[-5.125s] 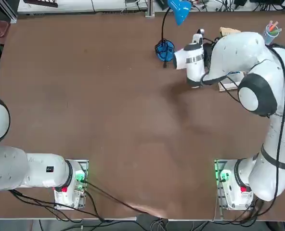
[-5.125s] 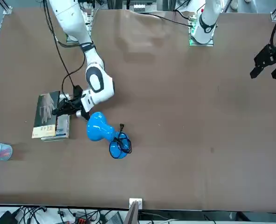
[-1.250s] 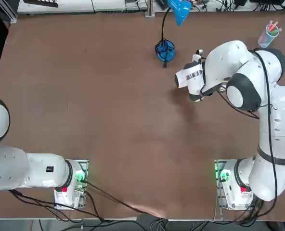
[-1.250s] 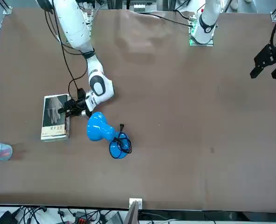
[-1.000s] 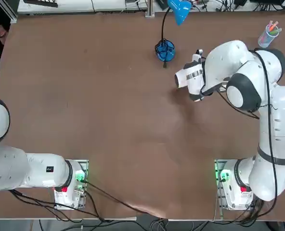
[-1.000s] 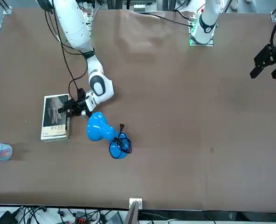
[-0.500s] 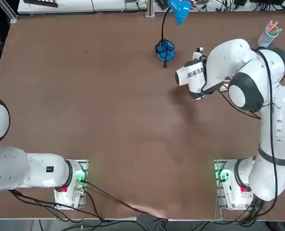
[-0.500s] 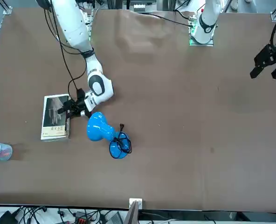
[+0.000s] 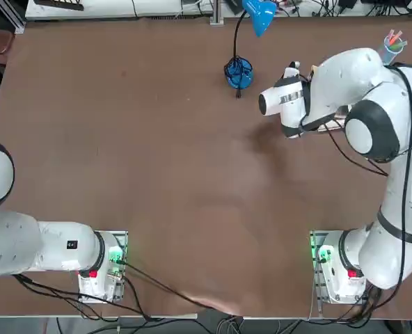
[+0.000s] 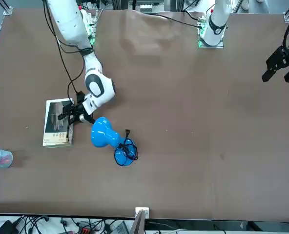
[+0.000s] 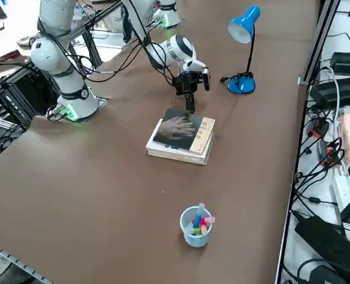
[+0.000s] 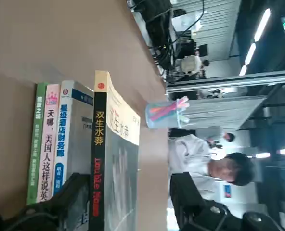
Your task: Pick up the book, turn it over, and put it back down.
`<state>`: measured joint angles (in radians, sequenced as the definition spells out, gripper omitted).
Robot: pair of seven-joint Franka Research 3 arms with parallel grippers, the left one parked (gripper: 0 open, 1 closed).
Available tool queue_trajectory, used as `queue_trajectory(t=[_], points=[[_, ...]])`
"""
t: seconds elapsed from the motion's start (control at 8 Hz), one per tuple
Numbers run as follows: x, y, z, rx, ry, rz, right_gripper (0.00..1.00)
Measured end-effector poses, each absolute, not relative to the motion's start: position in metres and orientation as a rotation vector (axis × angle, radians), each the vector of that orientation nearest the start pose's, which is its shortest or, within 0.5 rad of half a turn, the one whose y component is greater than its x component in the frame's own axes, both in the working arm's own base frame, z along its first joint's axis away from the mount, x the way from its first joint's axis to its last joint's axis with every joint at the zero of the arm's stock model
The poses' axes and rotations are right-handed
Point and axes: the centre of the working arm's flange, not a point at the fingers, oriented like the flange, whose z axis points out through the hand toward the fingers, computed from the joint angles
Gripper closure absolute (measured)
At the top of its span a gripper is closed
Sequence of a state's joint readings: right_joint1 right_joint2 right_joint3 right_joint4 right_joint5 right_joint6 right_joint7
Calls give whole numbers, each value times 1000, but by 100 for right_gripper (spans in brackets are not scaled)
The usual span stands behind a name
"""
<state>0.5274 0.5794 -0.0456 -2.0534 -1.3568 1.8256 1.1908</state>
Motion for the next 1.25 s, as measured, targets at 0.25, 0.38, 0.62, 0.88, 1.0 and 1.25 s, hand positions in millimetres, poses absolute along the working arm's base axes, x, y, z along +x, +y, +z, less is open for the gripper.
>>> queue_trajectory(t=[0.25, 0.38, 0.62, 0.88, 1.0, 1.25], points=[[509, 177, 159, 1915, 257, 417, 1], [506, 176, 159, 1924, 259, 419, 1], [502, 172, 159, 1957, 264, 419, 1], [500, 164, 161, 1994, 262, 414, 1], [500, 161, 162, 2009, 259, 414, 1], [502, 155, 166, 2022, 246, 414, 1]])
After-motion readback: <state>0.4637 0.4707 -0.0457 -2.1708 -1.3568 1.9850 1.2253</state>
